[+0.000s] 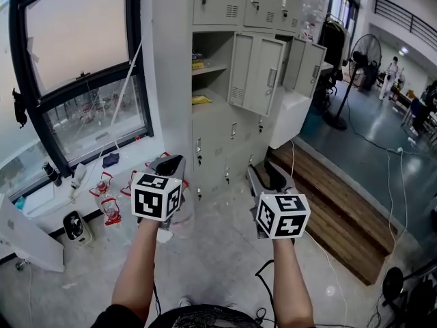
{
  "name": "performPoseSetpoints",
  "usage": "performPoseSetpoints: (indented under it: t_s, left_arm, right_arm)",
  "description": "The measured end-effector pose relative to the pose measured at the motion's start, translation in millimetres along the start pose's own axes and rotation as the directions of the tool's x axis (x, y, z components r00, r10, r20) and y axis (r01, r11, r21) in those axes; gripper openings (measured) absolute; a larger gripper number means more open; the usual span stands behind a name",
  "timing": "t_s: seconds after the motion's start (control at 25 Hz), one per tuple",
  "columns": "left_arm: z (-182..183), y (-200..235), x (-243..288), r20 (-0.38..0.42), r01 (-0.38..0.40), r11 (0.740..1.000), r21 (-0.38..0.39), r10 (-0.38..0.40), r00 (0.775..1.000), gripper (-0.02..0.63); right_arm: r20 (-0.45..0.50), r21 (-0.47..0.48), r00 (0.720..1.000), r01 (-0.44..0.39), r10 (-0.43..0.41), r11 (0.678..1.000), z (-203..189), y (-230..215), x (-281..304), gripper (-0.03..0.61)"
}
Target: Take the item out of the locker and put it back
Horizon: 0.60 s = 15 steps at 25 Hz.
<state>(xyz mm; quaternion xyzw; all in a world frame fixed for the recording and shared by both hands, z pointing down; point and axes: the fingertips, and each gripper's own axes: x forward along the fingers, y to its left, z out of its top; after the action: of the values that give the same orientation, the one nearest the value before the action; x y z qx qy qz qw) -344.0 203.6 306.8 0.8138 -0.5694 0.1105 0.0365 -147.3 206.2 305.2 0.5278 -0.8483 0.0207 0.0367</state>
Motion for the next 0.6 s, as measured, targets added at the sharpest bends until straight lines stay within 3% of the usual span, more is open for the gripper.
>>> performPoseSetpoints:
  t_s: [0.28, 0.6]
  left_arm:
    - [-0.6, -14.1, 13.9, -0.010, 0.001, 1.000, -0.002, -0.001, 1.000, 0.000]
    - [5.1, -33.5, 29.0, -0.009, -0.022, 1.000, -0.001, 0.022, 1.000, 0.000]
  right_arm:
    - [0.003, 0.006, 1.000, -0.014, 0.014, 1.000, 0.8, -15.7, 0.4, 0.268]
    - [0.005, 0.006, 0.999, -0.041, 0.041, 0.999, 0.0, -39.9, -0.4, 0.278]
